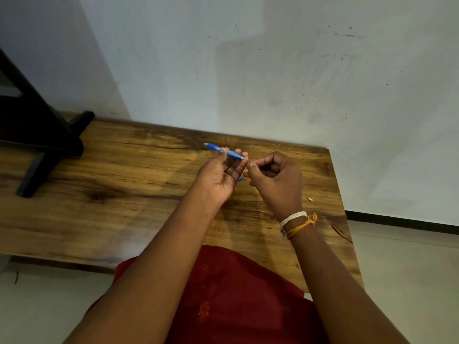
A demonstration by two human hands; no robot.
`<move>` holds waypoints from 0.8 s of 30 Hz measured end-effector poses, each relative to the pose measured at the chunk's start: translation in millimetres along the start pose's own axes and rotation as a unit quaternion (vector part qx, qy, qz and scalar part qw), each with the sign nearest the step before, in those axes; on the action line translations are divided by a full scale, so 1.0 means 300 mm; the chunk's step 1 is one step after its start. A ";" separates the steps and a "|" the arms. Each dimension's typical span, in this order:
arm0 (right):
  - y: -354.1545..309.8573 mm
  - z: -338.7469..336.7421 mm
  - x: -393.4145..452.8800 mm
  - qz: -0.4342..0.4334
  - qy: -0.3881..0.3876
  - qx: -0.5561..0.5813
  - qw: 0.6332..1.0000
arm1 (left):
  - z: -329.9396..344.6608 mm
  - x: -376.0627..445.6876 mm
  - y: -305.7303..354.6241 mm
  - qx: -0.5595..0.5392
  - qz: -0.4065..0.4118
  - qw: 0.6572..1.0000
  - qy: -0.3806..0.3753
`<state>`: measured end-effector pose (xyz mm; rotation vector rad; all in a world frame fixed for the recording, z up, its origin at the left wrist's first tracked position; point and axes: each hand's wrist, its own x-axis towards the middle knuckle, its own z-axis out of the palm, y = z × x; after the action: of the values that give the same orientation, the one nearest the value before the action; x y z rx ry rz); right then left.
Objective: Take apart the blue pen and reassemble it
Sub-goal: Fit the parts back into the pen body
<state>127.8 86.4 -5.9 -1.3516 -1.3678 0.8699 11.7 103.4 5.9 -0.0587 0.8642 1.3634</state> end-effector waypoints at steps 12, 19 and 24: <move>0.013 0.018 0.005 -0.036 -0.011 -0.060 0.997 | -0.030 -0.001 0.016 0.050 0.009 0.999 -0.011; 0.006 0.010 0.012 -0.085 -0.019 -0.105 0.991 | -0.035 0.003 0.009 0.068 -0.007 0.998 0.000; -0.007 0.010 0.007 -0.069 -0.042 -0.082 0.993 | -0.034 0.007 0.011 0.062 -0.006 0.998 0.005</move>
<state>124.5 88.6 -4.5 -1.3375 -1.6066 0.7418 3.7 100.7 -1.0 0.0251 0.9548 1.2970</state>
